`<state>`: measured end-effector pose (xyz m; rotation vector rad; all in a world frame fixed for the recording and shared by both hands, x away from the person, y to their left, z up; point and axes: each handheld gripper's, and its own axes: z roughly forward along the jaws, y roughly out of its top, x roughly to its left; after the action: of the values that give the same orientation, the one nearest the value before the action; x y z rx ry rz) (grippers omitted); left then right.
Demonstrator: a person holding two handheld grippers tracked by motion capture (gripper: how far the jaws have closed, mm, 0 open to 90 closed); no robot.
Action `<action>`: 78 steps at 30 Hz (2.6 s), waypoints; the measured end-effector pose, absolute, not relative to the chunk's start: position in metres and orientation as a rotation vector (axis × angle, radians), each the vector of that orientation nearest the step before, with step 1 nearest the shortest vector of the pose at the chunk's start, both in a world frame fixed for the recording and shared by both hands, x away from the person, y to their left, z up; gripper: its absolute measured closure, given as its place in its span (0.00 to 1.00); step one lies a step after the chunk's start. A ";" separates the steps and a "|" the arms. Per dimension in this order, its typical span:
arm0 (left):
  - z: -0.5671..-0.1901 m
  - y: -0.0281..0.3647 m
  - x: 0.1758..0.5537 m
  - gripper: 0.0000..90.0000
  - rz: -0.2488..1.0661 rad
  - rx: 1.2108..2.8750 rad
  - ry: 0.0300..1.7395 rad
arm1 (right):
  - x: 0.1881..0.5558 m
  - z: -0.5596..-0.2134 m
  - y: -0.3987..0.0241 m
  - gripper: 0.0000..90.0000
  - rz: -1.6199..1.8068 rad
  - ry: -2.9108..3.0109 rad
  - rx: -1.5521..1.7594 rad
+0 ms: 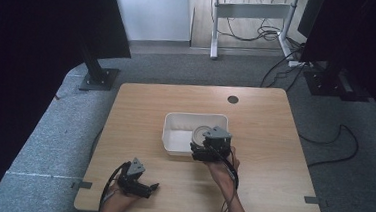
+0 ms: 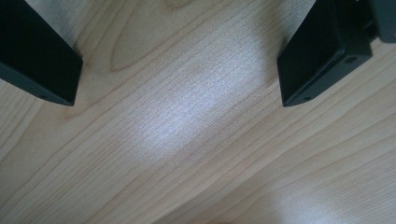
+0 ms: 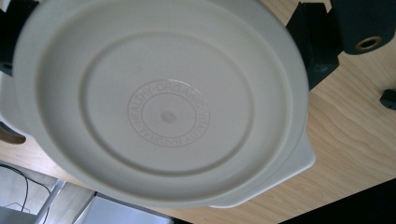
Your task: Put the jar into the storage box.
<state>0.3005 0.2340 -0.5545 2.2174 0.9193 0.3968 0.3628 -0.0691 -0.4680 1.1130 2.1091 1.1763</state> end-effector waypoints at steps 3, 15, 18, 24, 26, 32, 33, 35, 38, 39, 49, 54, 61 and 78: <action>-0.554 0.234 0.301 0.00 0.397 2.217 0.920 | 0.367 -0.468 -0.067 0.10 1.176 2.107 1.113; -0.554 0.234 0.300 0.00 0.396 2.217 0.919 | 0.383 -0.472 -0.056 0.10 1.162 2.107 1.108; -0.554 0.234 0.300 0.00 0.397 2.217 0.920 | 0.387 -0.475 -0.053 0.10 1.159 2.116 1.102; -0.554 0.234 0.301 0.00 0.397 2.218 0.919 | 0.395 -0.480 -0.049 0.10 1.151 2.111 1.112; -0.554 0.234 0.301 0.00 0.397 2.218 0.919 | 0.397 -0.482 -0.049 0.10 1.145 2.105 1.119; -0.554 0.234 0.300 0.00 0.397 2.217 0.920 | 0.404 -0.489 -0.050 0.10 1.138 2.086 1.148; -0.554 0.234 0.300 0.00 0.396 2.217 0.920 | 0.404 -0.490 -0.050 0.10 1.133 2.083 1.154; -0.555 0.234 0.300 0.00 0.396 2.217 0.920 | 0.406 -0.493 -0.050 0.10 1.131 2.081 1.162; -0.554 0.234 0.300 0.00 0.396 2.217 0.920 | 0.409 -0.497 -0.049 0.10 1.117 2.085 1.168; -0.554 0.234 0.300 0.00 0.396 2.217 0.920 | 0.409 -0.498 -0.048 0.10 1.111 2.089 1.167; -0.554 0.234 0.300 0.00 0.396 2.217 0.920 | 0.411 -0.512 -0.043 0.10 1.069 2.114 1.177; -0.554 0.234 0.300 0.00 0.396 2.217 0.920 | 0.413 -0.518 -0.041 0.10 1.046 2.120 1.198; -0.554 0.234 0.300 0.00 0.396 2.218 0.920 | 0.414 -0.524 -0.041 0.10 1.031 2.121 1.231; -0.555 0.234 0.300 0.00 0.396 2.217 0.920 | 0.417 -0.524 -0.047 0.03 1.079 2.156 1.291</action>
<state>0.3005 0.2340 -0.5545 2.2171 0.9202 0.3962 0.4173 -0.0475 -0.5242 1.2908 2.1561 1.0785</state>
